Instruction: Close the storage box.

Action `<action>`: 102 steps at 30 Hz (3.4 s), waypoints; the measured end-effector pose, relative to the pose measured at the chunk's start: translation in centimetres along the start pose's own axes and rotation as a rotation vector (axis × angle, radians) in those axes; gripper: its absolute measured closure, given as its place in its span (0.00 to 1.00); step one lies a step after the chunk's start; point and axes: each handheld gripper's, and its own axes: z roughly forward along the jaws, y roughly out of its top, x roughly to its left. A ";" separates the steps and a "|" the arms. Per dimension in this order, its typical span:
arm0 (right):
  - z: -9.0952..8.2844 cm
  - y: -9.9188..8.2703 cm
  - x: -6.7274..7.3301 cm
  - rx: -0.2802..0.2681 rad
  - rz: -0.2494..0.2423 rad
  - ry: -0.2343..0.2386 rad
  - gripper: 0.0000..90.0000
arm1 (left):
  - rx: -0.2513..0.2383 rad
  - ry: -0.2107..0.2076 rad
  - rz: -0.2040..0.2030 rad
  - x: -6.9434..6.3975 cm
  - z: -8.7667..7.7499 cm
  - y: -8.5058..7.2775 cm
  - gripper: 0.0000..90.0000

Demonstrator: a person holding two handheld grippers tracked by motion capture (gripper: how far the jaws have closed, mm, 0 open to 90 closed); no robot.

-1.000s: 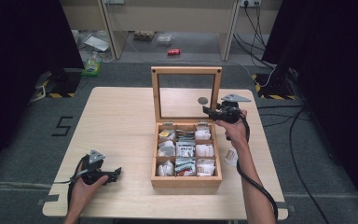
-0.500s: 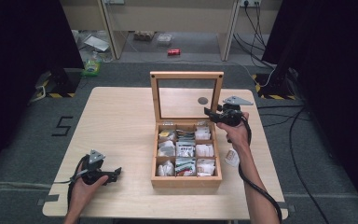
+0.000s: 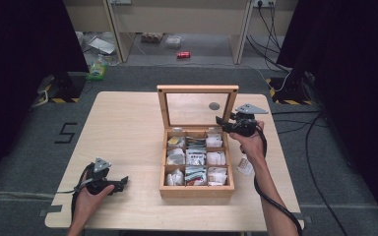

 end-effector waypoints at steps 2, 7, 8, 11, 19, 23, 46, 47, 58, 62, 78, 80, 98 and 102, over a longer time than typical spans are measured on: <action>-0.1 -0.1 0.1 -0.003 0.004 0.001 0.51 | 0.000 0.000 0.000 0.0 0.0 0.0 0.00; -0.5 -0.4 0.2 -0.018 0.012 0.007 0.50 | 0.000 0.000 0.000 0.0 0.0 0.0 0.00; -0.6 -0.5 0.3 -0.021 0.016 0.004 0.50 | 0.000 0.000 0.000 0.0 0.0 0.0 0.00; -0.9 -0.6 0.4 -0.031 0.021 -0.001 0.51 | 0.000 0.000 0.000 0.0 0.0 0.0 0.00; -2.5 -0.2 0.5 -0.082 0.047 0.000 0.57 | 0.000 0.000 0.000 0.0 0.0 0.0 0.00; -3.0 0.1 1.0 -0.077 0.014 -0.010 0.57 | 0.000 0.000 0.000 0.0 0.0 0.0 0.00; -5.7 -0.2 1.7 -0.083 0.043 0.008 0.60 | -0.001 0.000 0.000 0.0 0.0 0.0 0.00; -5.8 -0.2 1.8 -0.084 0.042 0.009 0.60 | -0.001 0.000 -0.001 0.0 0.0 0.0 0.00; -6.9 -0.9 2.5 -0.057 0.024 0.029 0.59 | 0.000 0.001 -0.001 0.0 0.0 0.0 0.00; -7.3 -1.1 2.8 -0.058 0.020 0.038 0.59 | 0.000 0.001 -0.001 0.0 0.0 0.0 0.00; -8.6 -2.8 3.7 -0.021 -0.006 0.072 0.56 | -0.001 0.001 -0.001 0.0 0.0 0.0 0.00; -8.7 -3.0 3.7 -0.013 -0.003 0.074 0.56 | -0.001 0.001 -0.001 0.0 0.0 0.0 0.00; -9.5 -4.7 4.2 0.020 0.007 0.088 0.56 | 0.000 0.001 0.000 0.0 0.0 0.0 0.00; -9.8 -5.1 4.4 0.024 0.008 0.089 0.56 | 0.000 0.001 0.000 0.0 0.0 0.0 0.00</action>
